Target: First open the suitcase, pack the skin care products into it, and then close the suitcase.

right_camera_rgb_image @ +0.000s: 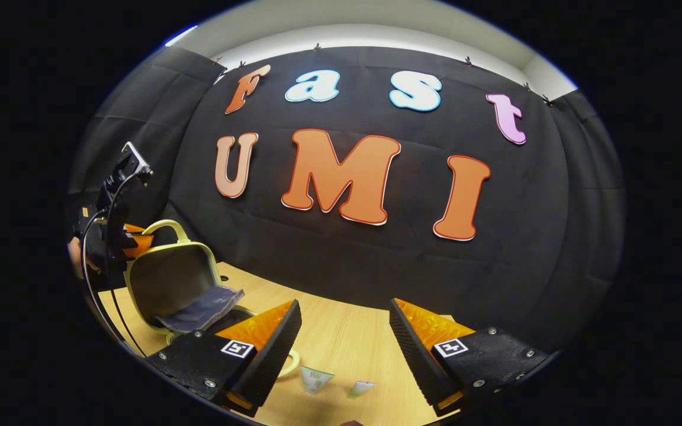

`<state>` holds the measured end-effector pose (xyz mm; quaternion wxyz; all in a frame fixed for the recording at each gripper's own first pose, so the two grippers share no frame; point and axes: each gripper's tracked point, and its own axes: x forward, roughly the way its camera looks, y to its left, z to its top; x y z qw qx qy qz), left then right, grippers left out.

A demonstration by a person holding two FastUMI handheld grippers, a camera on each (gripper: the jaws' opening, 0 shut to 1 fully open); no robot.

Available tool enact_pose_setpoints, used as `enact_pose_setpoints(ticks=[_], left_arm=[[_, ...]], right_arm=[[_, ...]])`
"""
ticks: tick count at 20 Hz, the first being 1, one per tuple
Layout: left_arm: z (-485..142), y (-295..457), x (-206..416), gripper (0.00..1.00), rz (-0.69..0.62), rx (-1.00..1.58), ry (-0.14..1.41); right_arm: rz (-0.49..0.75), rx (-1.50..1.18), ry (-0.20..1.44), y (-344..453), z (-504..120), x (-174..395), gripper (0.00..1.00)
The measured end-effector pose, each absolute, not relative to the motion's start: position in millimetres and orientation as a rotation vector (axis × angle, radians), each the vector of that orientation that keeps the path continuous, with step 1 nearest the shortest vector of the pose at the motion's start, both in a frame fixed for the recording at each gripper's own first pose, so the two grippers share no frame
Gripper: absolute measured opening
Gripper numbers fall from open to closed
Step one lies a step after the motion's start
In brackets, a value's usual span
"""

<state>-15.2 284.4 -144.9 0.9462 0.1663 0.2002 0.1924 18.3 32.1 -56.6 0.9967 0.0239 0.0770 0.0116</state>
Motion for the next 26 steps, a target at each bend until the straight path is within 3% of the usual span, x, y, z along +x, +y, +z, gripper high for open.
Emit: enact_pose_setpoints(ticks=[6, 13, 16, 18, 21, 22, 23, 25, 26], left_arm=[[-200, 377, -36, 0.05, 0.458, 0.326, 0.530], [-296, 432, -62, 0.06, 0.475, 0.405, 0.746], [-294, 440, -66, 0.27, 0.519, 0.458, 0.726], [-286, 413, -60, 0.52, 0.473, 0.422, 0.678], [-266, 354, -47, 0.65, 0.381, 0.393, 0.592], [-265, 329, -43, 0.82, 0.342, 0.381, 0.570], [-261, 304, -40, 0.89, 0.304, 0.365, 0.546], [-257, 253, -30, 0.87, 0.222, 0.311, 0.508], [-258, 224, -25, 0.92, 0.167, 0.274, 0.490]], right_arm=[[0.014, 0.044, 0.175, 59, -60, 19, 0.95], [0.033, 0.052, 0.229, 84, -76, 19, 0.95], [0.049, 0.068, 0.266, 90, -86, 18, 0.95], [0.048, 0.082, 0.278, 89, -92, 17, 0.95], [0.047, 0.097, 0.294, 84, -101, 17, 0.95], [0.043, 0.095, 0.300, 81, -104, 17, 0.95], [0.040, 0.094, 0.304, 78, -109, 16, 0.95], [0.035, 0.096, 0.317, 72, -118, 14, 0.95], [0.032, 0.098, 0.326, 67, -122, 13, 0.95]])
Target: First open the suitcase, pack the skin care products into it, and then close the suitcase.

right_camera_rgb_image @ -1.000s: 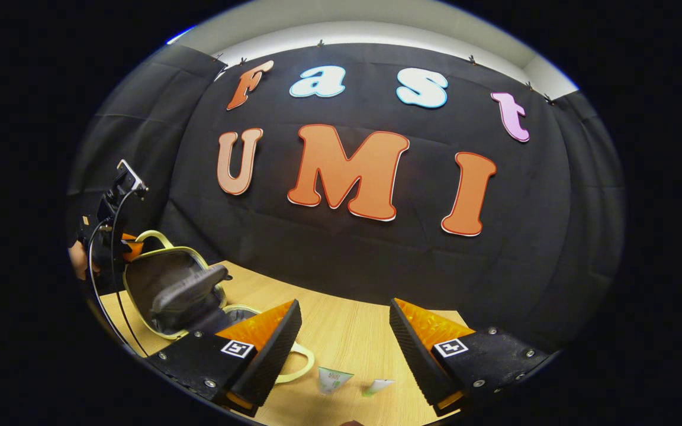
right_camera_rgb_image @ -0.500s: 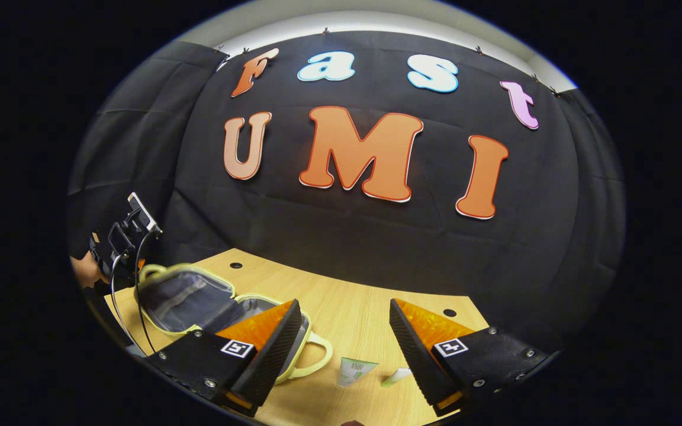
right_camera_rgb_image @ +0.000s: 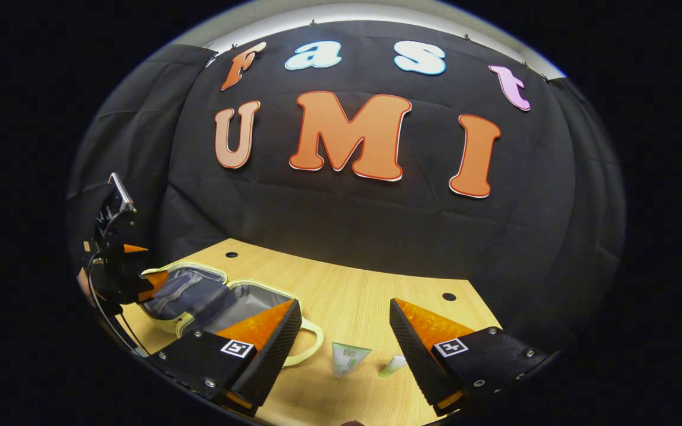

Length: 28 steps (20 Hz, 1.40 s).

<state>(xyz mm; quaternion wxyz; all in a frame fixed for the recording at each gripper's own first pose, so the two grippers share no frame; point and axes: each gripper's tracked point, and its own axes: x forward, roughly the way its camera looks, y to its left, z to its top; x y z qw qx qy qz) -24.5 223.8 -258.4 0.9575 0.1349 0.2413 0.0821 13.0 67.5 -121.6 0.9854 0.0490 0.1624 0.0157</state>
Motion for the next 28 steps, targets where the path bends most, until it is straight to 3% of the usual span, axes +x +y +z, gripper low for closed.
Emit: enact_pose_setpoints(ticks=[12, 21, 28], left_arm=[[-295, -50, -19, 0.96, -0.203, 0.152, 0.464], [-364, -160, -9, 0.96, -0.267, 0.030, 0.529], [-401, -188, 22, 0.90, -0.226, -0.059, 0.568]], right_arm=[[-0.014, 0.104, 0.397, -3, -160, -11, 0.95], [-0.025, 0.064, 0.417, -46, -203, -31, 0.95], [0.003, 0.033, 0.474, -53, -227, -22, 0.95]])
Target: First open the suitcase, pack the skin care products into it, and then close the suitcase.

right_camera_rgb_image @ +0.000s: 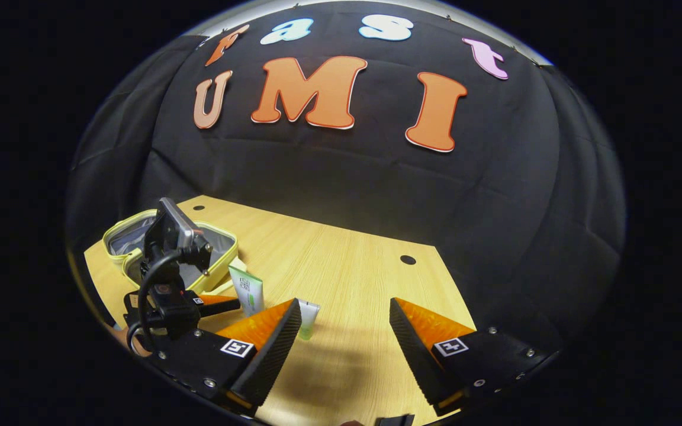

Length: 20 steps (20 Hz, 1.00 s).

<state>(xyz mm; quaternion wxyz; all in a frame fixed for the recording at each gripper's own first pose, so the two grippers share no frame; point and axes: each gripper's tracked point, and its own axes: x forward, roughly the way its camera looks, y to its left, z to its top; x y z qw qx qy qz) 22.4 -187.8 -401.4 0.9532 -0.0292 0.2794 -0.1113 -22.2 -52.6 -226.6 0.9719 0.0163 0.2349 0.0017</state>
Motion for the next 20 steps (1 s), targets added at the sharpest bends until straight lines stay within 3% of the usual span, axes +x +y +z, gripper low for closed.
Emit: enact_pose_setpoints(ticks=[4, 6, 10, 20], left_arm=[[-406, -191, 36, 0.86, -0.236, -0.049, 0.566], [-404, -185, 35, 0.55, -0.222, -0.045, 0.576], [-397, -181, 35, 0.55, -0.206, -0.070, 0.597], [-314, -151, 30, 0.55, -0.120, -0.039, 0.550]], right_arm=[[0.040, 0.022, 0.526, -42, -251, -23, 0.95], [0.073, 0.036, 0.569, -36, -261, -27, 0.95], [0.101, 0.008, 0.615, -39, -276, -27, 0.96], [0.180, 0.107, 0.671, -26, -306, -19, 0.96]])
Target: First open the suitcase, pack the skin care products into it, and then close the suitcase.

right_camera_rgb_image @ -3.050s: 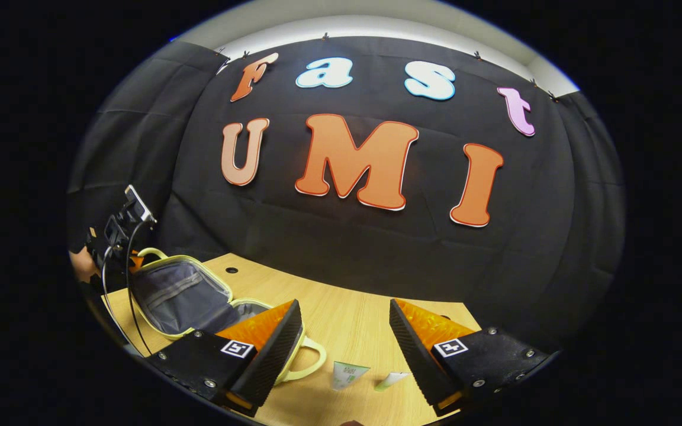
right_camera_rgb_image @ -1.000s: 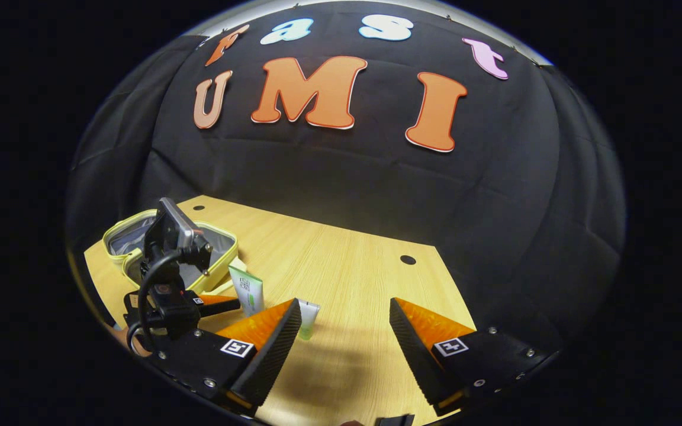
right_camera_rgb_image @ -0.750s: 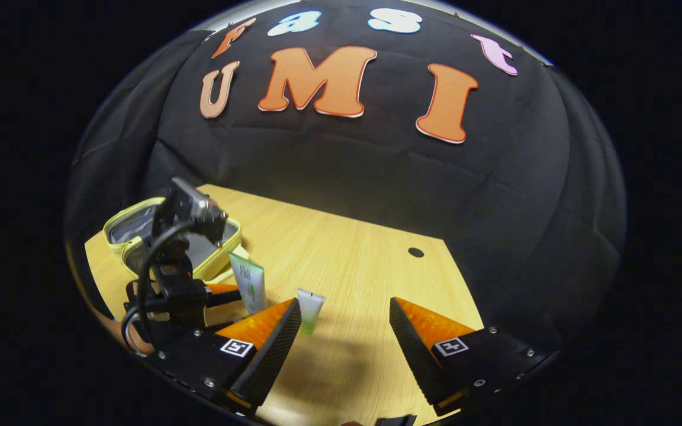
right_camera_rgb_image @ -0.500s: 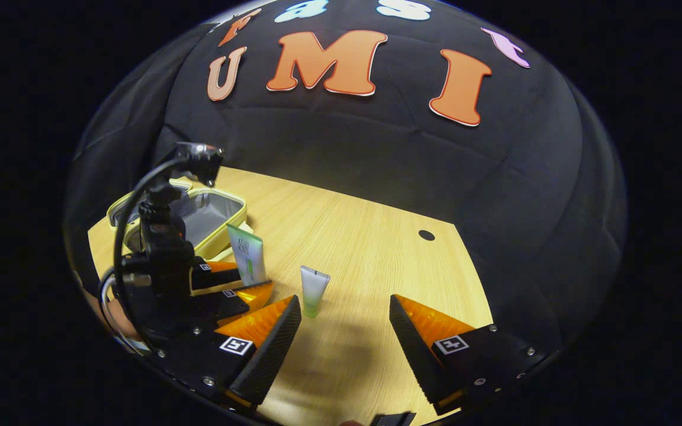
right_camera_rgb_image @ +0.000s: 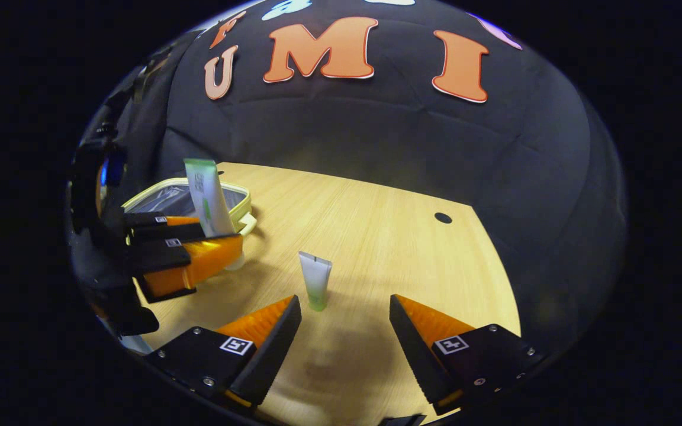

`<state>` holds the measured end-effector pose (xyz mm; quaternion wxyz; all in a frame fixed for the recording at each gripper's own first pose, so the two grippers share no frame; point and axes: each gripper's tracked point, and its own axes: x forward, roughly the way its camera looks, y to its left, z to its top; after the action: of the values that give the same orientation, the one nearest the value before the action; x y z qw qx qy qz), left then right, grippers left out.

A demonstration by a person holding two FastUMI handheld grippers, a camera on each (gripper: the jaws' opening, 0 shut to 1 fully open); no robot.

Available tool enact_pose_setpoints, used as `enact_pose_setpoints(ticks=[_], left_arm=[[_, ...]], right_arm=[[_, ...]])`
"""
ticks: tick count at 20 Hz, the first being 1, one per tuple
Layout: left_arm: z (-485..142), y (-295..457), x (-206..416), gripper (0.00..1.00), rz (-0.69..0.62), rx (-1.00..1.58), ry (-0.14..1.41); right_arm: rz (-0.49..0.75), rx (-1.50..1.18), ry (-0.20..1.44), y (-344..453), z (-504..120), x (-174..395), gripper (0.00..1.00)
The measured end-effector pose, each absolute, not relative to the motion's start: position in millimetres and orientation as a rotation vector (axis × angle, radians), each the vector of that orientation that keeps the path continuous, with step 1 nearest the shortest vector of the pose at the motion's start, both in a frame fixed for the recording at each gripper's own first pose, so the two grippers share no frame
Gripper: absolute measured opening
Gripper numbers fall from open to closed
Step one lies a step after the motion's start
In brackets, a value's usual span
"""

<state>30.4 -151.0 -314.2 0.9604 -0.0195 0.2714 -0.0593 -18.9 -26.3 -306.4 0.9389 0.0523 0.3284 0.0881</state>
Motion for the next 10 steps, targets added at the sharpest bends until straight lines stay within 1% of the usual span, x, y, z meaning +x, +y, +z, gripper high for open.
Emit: enact_pose_setpoints(ticks=[4, 7, 9, 10], left_arm=[[-271, -132, 28, 0.55, -0.044, -0.024, 0.509], [-251, -113, 21, 0.55, 0.012, -0.002, 0.491], [-244, -98, 14, 0.55, 0.049, 0.016, 0.503], [-241, -88, 9, 0.55, 0.067, 0.031, 0.510]], right_arm=[[0.238, 0.183, 0.718, 0, -328, -14, 0.95], [0.251, 0.232, 0.749, 17, -342, -7, 0.92], [0.246, 0.261, 0.763, 26, -351, 2, 0.86], [0.233, 0.273, 0.769, 29, -355, 7, 0.81]])
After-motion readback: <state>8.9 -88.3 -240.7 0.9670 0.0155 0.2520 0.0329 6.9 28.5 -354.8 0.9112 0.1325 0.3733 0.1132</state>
